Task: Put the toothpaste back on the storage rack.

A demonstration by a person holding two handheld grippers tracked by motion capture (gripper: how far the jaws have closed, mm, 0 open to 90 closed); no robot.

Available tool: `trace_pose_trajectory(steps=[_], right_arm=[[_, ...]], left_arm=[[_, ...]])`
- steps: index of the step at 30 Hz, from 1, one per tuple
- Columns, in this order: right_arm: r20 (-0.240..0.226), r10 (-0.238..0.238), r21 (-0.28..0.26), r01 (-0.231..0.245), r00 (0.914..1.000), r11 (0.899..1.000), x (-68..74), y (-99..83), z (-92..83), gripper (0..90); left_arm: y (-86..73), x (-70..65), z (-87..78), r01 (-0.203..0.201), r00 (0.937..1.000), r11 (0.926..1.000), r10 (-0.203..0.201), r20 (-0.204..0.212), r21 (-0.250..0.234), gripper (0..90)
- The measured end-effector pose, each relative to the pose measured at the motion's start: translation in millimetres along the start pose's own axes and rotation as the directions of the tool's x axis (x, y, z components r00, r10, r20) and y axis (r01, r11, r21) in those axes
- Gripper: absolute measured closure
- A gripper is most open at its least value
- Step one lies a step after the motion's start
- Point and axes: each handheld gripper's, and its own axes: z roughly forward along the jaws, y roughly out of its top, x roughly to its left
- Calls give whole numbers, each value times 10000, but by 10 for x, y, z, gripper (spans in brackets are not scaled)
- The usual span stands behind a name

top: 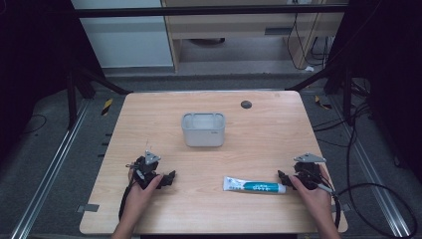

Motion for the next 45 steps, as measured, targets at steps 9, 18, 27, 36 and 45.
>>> trace_pose_trajectory(steps=[9,18,27,36,45], right_arm=[[-588,-1512,221,1527,9868,9880,118,152,-264,130],[-1173,-2364,424,2427,9646,9692,148,276,-380,147],[-1538,-3853,388,3952,9099,9178,441,415,-461,228],[-1989,-4917,410,5084,8478,8601,707,578,-445,311],[-2290,-6066,349,6292,7613,7765,1023,722,-424,364]], left_arm=[[-3,-16,-3,-29,10000,10000,29,43,8,0],[-3,-18,-3,-29,10000,10000,29,42,6,0],[-3,-18,-4,-26,10000,10000,26,37,7,0],[-4,-20,-5,-49,10000,10000,49,53,11,0],[-4,-20,-5,-50,10000,10000,50,53,10,0]])
